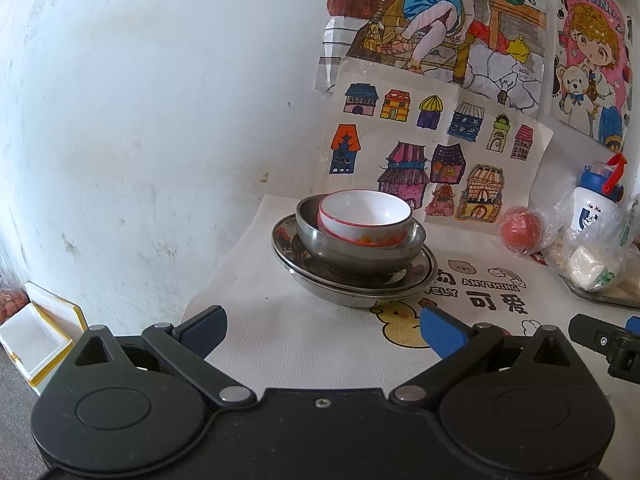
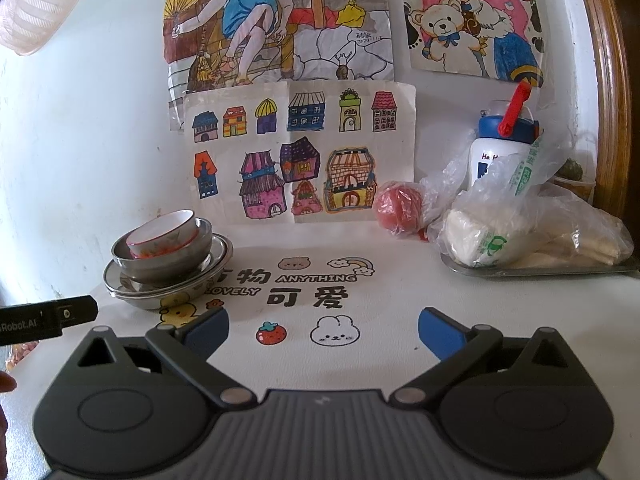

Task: Organize plates and bowls

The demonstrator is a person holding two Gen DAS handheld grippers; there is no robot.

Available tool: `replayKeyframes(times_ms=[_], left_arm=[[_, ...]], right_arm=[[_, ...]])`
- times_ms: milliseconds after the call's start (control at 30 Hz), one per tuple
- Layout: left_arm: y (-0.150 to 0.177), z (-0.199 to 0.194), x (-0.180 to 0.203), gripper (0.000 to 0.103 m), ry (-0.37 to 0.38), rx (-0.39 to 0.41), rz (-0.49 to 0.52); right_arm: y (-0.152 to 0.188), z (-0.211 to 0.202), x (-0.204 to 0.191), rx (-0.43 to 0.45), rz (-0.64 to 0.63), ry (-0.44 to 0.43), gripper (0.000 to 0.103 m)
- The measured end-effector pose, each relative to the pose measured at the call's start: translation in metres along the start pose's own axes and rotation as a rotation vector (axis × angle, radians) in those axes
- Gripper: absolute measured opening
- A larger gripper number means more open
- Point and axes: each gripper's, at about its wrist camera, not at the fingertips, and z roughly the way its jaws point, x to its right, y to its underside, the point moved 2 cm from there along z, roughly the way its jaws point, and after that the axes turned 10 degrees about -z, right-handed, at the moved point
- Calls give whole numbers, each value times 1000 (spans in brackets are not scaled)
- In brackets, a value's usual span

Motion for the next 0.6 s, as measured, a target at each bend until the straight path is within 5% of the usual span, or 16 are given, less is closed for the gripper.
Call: replayKeyframes(times_ms=[600], left_arm=[[0,0,-1,102,-2,-1,2]], right_arm=[[0,0,0,0,1,3,103]])
